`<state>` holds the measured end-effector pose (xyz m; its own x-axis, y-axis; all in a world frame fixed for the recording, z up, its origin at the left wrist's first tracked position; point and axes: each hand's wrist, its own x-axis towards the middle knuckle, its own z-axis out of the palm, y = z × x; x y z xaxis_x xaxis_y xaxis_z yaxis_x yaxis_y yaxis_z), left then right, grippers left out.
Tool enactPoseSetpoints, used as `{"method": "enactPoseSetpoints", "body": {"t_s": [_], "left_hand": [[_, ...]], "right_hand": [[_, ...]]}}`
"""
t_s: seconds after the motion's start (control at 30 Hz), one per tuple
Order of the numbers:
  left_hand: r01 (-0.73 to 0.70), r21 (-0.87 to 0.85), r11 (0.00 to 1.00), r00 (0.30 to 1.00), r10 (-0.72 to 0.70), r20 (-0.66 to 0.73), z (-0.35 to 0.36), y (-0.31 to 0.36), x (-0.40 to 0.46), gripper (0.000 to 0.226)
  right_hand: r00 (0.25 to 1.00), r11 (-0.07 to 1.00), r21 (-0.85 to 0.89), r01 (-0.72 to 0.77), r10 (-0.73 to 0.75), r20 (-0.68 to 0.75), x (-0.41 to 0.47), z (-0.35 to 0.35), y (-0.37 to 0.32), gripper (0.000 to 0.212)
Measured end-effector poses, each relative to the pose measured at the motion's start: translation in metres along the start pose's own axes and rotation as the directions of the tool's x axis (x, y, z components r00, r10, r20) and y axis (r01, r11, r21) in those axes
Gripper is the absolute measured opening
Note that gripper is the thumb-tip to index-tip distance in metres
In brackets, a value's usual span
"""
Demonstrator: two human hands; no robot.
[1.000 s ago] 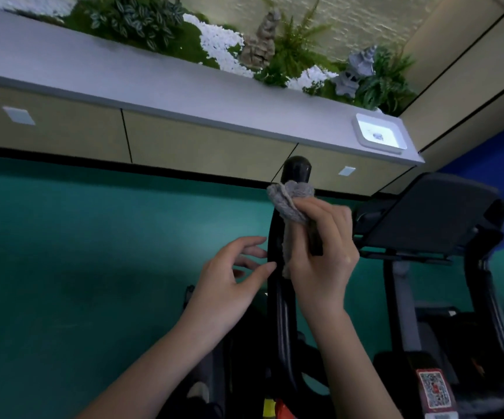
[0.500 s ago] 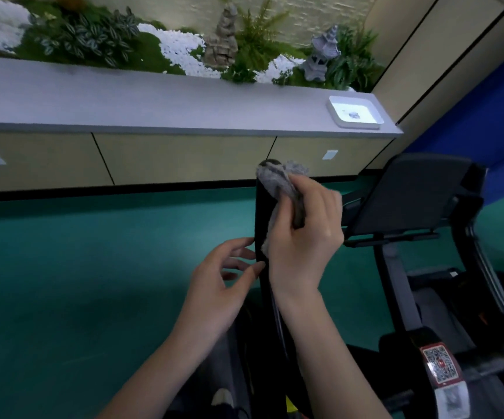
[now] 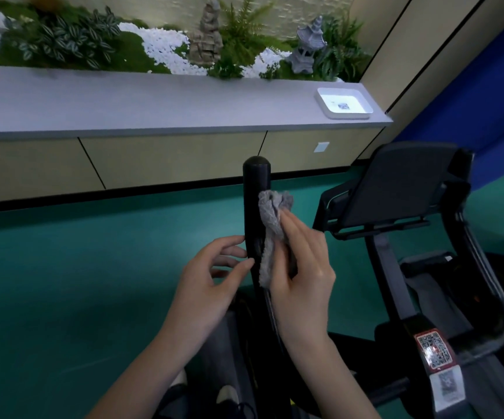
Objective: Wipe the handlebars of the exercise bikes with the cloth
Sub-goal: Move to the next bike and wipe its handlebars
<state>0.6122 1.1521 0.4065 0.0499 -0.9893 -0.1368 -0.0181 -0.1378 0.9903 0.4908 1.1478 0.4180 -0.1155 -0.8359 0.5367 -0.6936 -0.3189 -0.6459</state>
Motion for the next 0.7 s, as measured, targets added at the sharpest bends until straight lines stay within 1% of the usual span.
{"method": "enactPoseSetpoints", "body": {"t_s": [0.1,0.17,0.2,0.23,0.27,0.3,0.33,0.43,0.7], "left_hand": [[-0.001,0.002,1.0,1.0,0.001,0.011,-0.001,-0.001,0.0,0.028],[0.009,-0.005,1.0,1.0,-0.009,0.022,-0.001,-0.001,0.0,0.027],[0.014,-0.011,1.0,1.0,-0.014,0.026,0.0,-0.001,0.0,0.027],[0.017,-0.017,1.0,0.999,-0.016,0.029,0.0,-0.001,0.0,0.026],[0.016,-0.018,1.0,0.999,-0.015,0.031,0.001,-0.001,0.0,0.026],[0.012,-0.014,1.0,0.999,-0.012,0.029,0.001,-0.001,0.001,0.025],[0.006,-0.007,1.0,1.0,-0.006,0.024,0.001,-0.001,0.001,0.024],[-0.01,0.028,1.0,1.0,0.01,0.005,0.002,-0.002,0.002,0.025],[-0.047,0.059,0.997,0.999,0.048,-0.022,0.003,-0.009,0.003,0.027]], "right_hand": [[0.997,0.998,0.005,-0.065,0.065,0.033,-0.013,-0.013,0.007,0.035],[0.985,0.985,0.048,-0.164,0.161,0.064,-0.021,-0.022,0.012,0.032],[0.969,0.966,0.098,-0.238,0.229,0.093,-0.024,-0.025,0.014,0.03],[0.939,0.927,0.171,-0.334,0.312,0.141,-0.025,-0.028,0.016,0.027],[0.895,0.863,0.25,-0.44,0.396,0.207,-0.025,-0.029,0.017,0.027],[0.851,0.797,0.306,-0.52,0.451,0.27,-0.022,-0.028,0.019,0.028],[0.825,0.761,0.33,-0.558,0.47,0.313,-0.019,-0.027,0.02,0.028],[0.811,0.73,0.358,-0.581,0.482,0.333,-0.008,-0.02,0.019,0.028],[0.762,0.585,0.493,-0.643,0.554,0.336,0.0,-0.005,0.018,0.028]]}}
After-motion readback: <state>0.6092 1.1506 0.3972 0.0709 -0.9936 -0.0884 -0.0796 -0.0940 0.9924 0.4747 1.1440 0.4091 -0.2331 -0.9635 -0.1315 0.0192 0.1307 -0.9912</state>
